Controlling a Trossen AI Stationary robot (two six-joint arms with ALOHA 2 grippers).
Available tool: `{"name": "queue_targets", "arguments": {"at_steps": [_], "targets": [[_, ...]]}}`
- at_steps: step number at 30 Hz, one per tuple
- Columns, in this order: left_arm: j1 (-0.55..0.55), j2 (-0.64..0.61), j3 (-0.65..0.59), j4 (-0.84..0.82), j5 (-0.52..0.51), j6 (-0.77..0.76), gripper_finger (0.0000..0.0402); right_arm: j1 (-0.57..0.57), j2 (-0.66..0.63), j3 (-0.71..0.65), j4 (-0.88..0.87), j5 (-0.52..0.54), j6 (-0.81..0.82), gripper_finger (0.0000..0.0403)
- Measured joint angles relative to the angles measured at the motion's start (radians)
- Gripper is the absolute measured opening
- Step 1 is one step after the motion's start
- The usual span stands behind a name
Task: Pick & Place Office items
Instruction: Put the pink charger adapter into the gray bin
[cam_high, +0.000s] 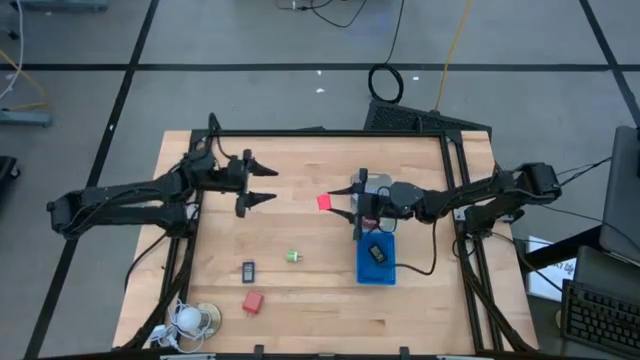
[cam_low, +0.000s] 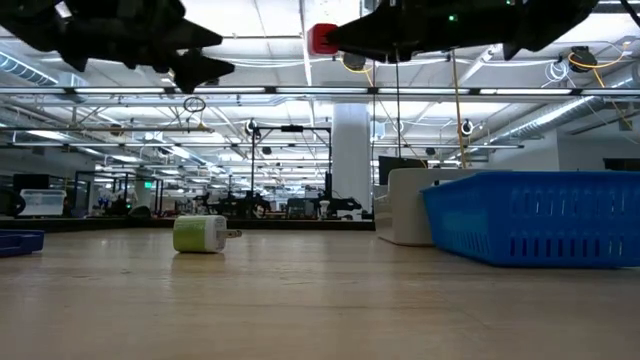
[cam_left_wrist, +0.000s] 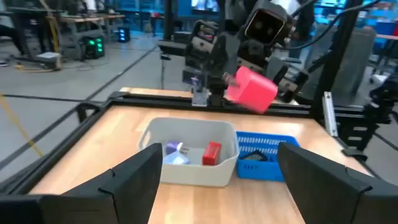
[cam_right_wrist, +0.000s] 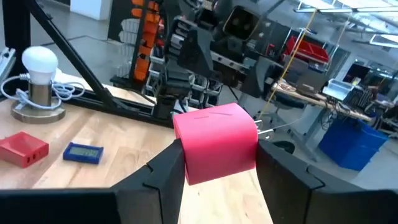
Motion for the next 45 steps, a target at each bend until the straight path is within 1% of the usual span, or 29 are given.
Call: {"name": "queue_targets", "arguments": {"at_steps": [4,8,15,20,24,28,32,35,41,45], "targets": [[0.038,-0.097,-0.065,0.001,-0.002,-0.019,0.0328,-0.016,-0.064,-0.052,0.006,-0.005,0.039,0.0165],[0.066,-0.18,-0.113,-0.001,-0.032,-0.052,0.0325,-0.032,-0.157,-0.114,0.008,-0.002,0.075,0.0165],[0.074,-0.264,-0.151,-0.01,-0.052,-0.032,0.0311,-0.047,-0.335,-0.278,0.01,0.004,0.155,0.0165],[0.074,-0.3,-0.166,-0.045,-0.125,-0.027,0.0306,-0.079,-0.445,-0.396,0.098,0.005,0.212,0.0165],[0.074,-0.302,-0.168,-0.113,-0.141,-0.034,0.0312,-0.116,-0.517,-0.466,0.117,0.005,0.282,0.0165],[0.067,-0.305,-0.168,-0.119,-0.141,-0.026,0.032,-0.128,-0.552,-0.523,0.11,0.002,0.372,0.0165],[0.064,-0.313,-0.168,-0.129,-0.184,-0.002,0.0326,-0.127,-0.57,-0.553,0.103,-0.027,0.384,0.0165],[0.065,-0.326,-0.168,-0.147,-0.232,0.0,0.0328,-0.127,-0.587,-0.56,0.056,-0.039,0.385,0.0165],[0.065,-0.321,-0.168,-0.191,-0.277,-0.018,0.0318,-0.127,-0.63,-0.556,-0.107,-0.049,0.416,0.0165],[0.065,-0.303,-0.168,-0.204,-0.289,-0.04,0.0311,-0.127,-0.648,-0.488,-0.311,-0.078,0.459,0.0165]]}}
